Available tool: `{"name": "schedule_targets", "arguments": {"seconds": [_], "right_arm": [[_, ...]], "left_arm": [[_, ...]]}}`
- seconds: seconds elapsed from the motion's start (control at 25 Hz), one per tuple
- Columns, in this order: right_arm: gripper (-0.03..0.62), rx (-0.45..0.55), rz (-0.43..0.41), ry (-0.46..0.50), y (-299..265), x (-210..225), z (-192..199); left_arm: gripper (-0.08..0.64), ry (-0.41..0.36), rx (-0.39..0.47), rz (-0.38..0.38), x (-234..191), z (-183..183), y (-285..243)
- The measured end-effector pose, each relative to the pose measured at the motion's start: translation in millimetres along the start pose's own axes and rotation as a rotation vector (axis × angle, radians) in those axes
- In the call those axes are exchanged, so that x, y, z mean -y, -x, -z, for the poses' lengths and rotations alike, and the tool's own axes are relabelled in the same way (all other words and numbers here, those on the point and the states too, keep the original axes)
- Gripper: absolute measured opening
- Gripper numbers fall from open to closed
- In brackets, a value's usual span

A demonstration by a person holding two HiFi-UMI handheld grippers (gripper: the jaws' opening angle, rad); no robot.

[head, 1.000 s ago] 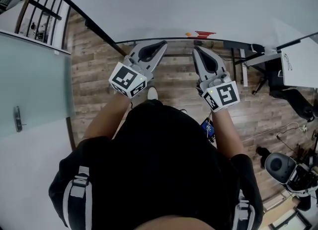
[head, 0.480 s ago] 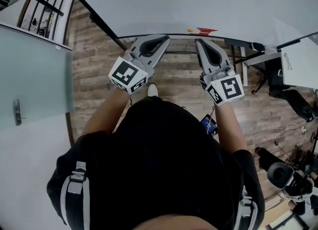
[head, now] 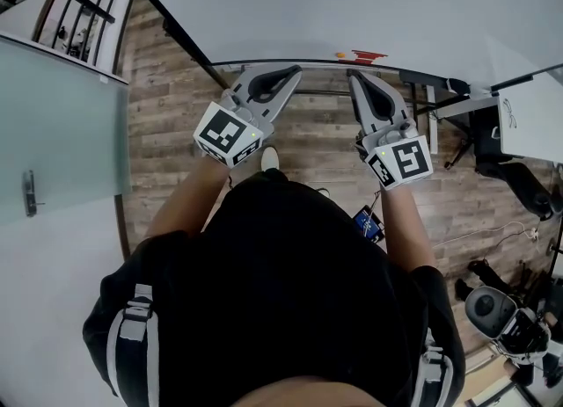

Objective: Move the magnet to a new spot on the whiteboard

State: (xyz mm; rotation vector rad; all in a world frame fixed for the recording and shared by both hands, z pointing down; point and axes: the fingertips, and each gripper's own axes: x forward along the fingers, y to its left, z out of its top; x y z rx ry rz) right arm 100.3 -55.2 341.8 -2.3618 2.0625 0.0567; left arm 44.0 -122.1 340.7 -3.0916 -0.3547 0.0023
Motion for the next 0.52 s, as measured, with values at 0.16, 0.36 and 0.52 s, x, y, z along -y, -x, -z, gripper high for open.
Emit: {"name": "schedule_targets", "arguments": {"seconds": [0.16,0.36,0.52], "right_arm": [[-0.008,0.003,-0.009,0.004,-0.7,-2.0,-2.8],[-0.008,0.010,-0.017,0.009,-4.5,-1.5,-6.5],[-0.008,0.011,-0.018,0.009,-12.1,-1.3,-5.8]], "left_arm": [[0.005,-0.006,0.013,-0.005,-0.5,-4.3,-0.5],[0.005,-0.011,0.017,0.001,-4.3,-8.4,-3.5],[0.005,-0.019,0.017,-0.002,-10.5,-9.8,-4.6]]}}
